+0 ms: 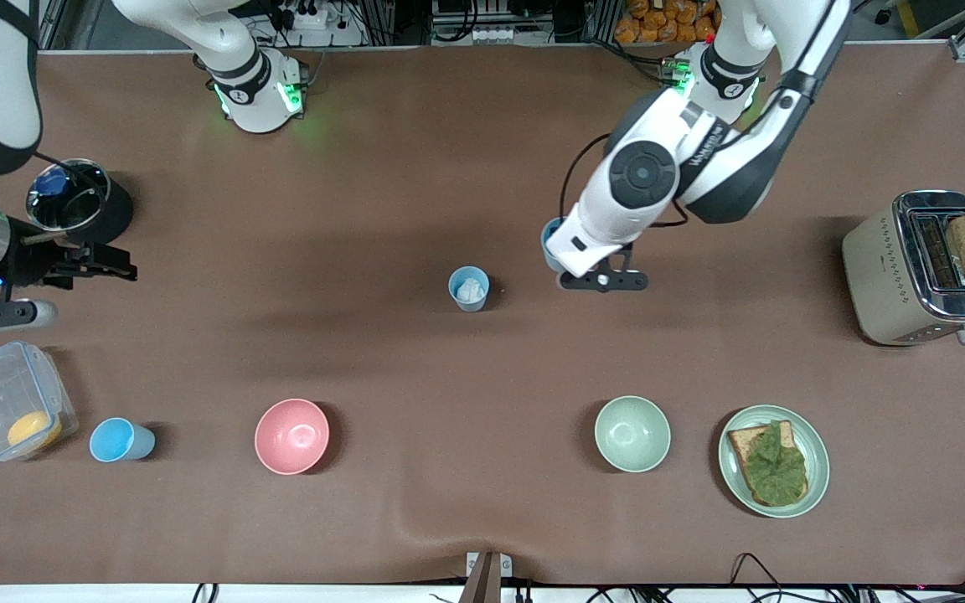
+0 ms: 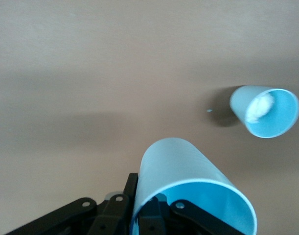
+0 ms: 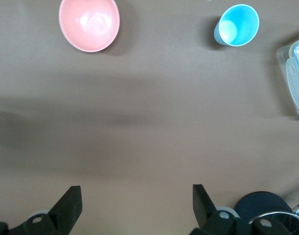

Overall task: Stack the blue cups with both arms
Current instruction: 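Move the held cup with the left gripper over the placed cup and lower it in, then press the cup down into the other cup and open the left gripper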

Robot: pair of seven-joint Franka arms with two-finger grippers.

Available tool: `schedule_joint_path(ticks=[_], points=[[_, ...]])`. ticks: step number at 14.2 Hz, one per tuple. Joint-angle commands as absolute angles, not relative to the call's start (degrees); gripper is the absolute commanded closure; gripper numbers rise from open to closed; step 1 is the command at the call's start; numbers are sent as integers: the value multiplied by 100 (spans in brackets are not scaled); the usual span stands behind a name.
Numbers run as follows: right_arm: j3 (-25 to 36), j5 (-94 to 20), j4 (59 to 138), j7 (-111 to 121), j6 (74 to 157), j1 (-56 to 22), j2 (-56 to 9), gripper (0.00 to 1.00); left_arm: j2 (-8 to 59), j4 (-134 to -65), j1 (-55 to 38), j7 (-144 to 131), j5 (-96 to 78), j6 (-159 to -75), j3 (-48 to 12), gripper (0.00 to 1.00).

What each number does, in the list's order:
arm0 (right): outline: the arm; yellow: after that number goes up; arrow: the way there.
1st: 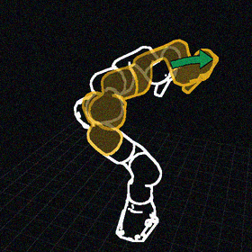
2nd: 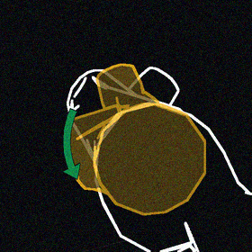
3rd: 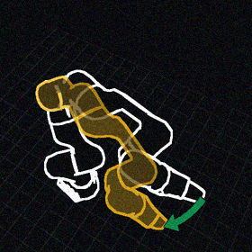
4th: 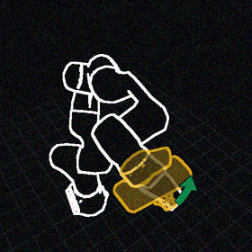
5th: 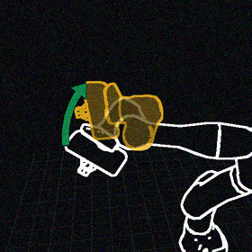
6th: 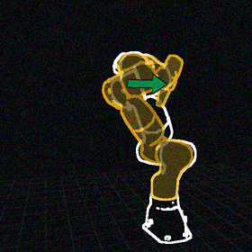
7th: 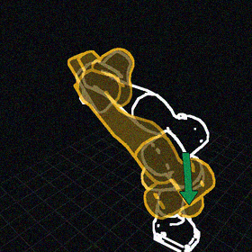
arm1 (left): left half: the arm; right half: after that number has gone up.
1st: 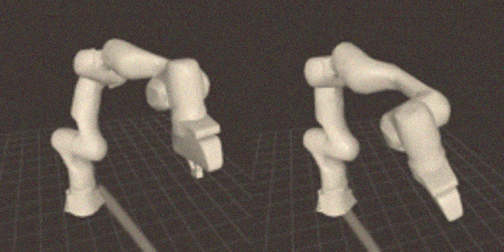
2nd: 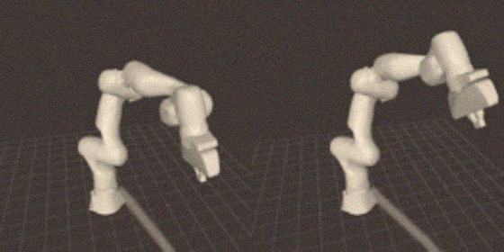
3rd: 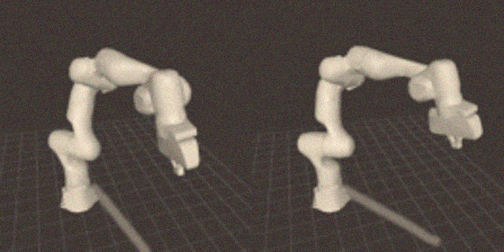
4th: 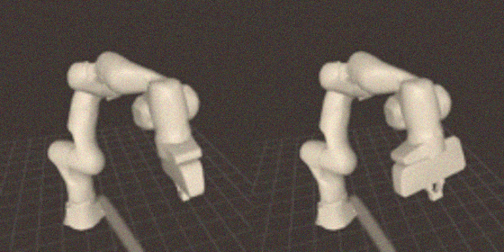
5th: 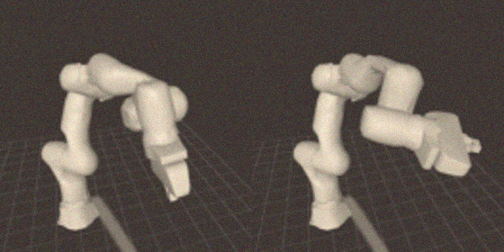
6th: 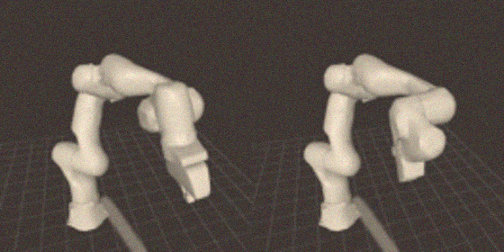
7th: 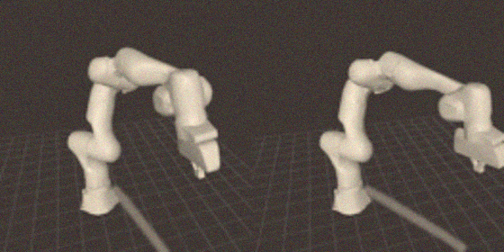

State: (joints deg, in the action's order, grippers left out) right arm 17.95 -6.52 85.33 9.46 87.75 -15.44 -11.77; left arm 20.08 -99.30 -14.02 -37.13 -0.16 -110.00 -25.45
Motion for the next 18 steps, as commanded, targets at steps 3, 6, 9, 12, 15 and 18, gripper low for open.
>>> schedule_joint_path(ticks=[3, 6, 9, 12, 15, 18], points=[[273, -73, 9690, 826, 9443, -80, -284, 0, 2792, -8872, -1967, -4384, -264, -11206, -2514, 100], [220, -26, 9932, 904, 9633, 69, -132, 0, 3137, -8675, -2275, -4666, -194, -11232, -2488, 100], [228, 26, 9914, 888, 10229, 149, -10, 0, 3470, -8421, -2408, -4851, -185, -11495, -2435, 100], [220, -26, 9861, 844, 10118, 185, 149, 0, 3717, -8253, -2767, -4992, -176, -11697, -2129, 100], [246, 0, 9634, 844, 9573, 202, 158, 0, 3770, -8244, -3181, -5018, -202, -11804, -1644, 100], [264, 26, 9510, 835, 9510, 228, 97, 0, 3849, -8244, -3199, -5045, -193, -11953, -1635, 100]])
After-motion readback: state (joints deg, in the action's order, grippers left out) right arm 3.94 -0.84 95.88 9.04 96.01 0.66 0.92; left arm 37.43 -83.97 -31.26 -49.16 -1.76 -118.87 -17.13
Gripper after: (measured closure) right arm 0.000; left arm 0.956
